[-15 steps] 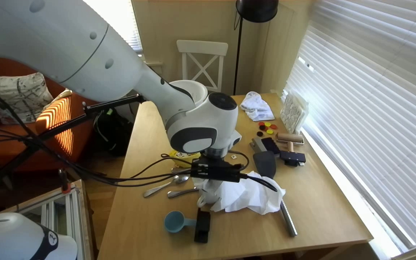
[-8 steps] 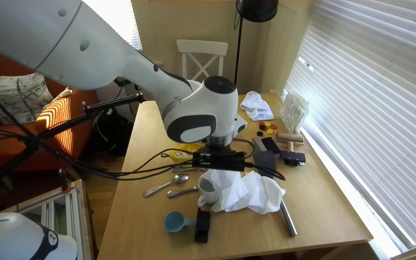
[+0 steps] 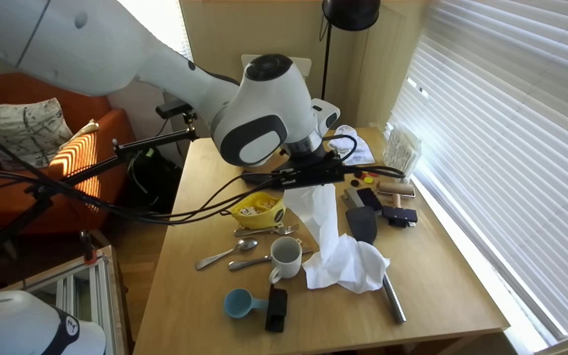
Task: Pick up the paper towel, wipe the rim of the mug and put the paper towel down
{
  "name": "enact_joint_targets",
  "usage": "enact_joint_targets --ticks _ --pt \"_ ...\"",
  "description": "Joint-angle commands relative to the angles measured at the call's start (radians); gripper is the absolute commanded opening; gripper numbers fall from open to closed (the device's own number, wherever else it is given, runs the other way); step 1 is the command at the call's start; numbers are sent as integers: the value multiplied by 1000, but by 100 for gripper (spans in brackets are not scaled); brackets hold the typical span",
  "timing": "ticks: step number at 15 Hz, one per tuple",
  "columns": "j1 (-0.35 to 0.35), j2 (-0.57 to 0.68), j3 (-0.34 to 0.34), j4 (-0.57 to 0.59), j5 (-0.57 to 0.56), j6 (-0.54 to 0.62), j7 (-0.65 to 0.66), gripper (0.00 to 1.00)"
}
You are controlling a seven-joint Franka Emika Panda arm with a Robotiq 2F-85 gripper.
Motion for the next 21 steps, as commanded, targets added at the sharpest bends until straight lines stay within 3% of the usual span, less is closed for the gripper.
enact_joint_targets --ticks 1,11,14,21 --pt "-2 124 -19 115 -40 43 42 0" --pt "5 464 -154 453 -213 -86 352 0" --pt "3 506 -181 508 -244 -199 442 0" --pt "-34 554 -158 602 -246 -516 524 0"
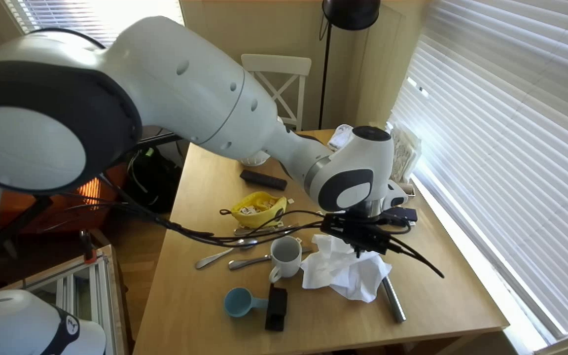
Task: Pick up the paper towel, wipe the rim of the mug and put the paper towel down
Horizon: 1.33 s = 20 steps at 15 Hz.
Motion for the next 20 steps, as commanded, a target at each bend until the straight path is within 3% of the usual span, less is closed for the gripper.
enact_joint_targets --ticks 1,2,6,12,16,20 --pt "-26 43 27 80 -22 -120 53 26" --pt "-28 40 31 84 -20 -130 59 27" --pt "-45 -57 85 45 39 -252 64 53" --pt "-21 -302 85 -155 77 -310 265 95" --pt "-25 -489 93 -347 199 -314 350 100" --pt "-22 -688 87 -559 339 -285 298 100"
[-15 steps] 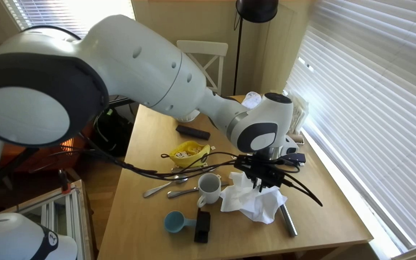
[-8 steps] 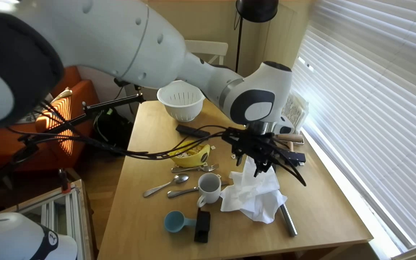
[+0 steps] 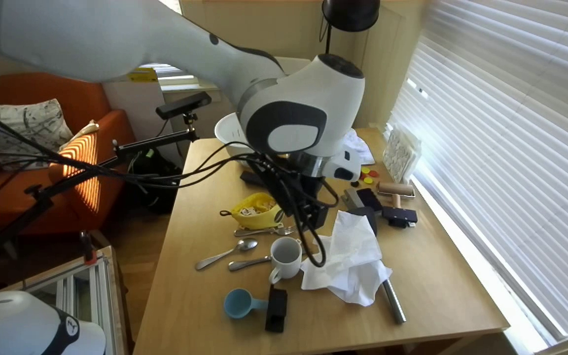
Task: Pick up the paper towel, wipe the rim of the mug and put the paper towel down
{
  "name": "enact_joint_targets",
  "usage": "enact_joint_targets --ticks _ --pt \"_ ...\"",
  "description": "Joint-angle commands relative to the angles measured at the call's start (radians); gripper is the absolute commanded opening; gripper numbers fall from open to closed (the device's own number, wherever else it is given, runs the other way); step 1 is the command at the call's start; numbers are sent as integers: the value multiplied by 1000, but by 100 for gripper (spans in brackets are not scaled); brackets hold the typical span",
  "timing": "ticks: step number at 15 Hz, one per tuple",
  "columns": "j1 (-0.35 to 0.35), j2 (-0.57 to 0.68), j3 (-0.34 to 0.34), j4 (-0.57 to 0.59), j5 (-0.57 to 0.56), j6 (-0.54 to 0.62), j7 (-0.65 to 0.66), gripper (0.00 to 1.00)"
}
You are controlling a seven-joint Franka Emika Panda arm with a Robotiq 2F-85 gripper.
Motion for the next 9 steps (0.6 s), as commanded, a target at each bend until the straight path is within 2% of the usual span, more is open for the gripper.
enact_joint_targets --ticks 1,3,4,6,9 --pt "10 -228 -7 -247 101 44 -2 100" --pt "21 -327 -14 -348 109 33 8 100" --pt "21 -193 -20 -203 73 3 2 100" --pt "28 -272 -24 -286 76 5 4 100" --pt "31 -309 -26 -323 76 7 5 100"
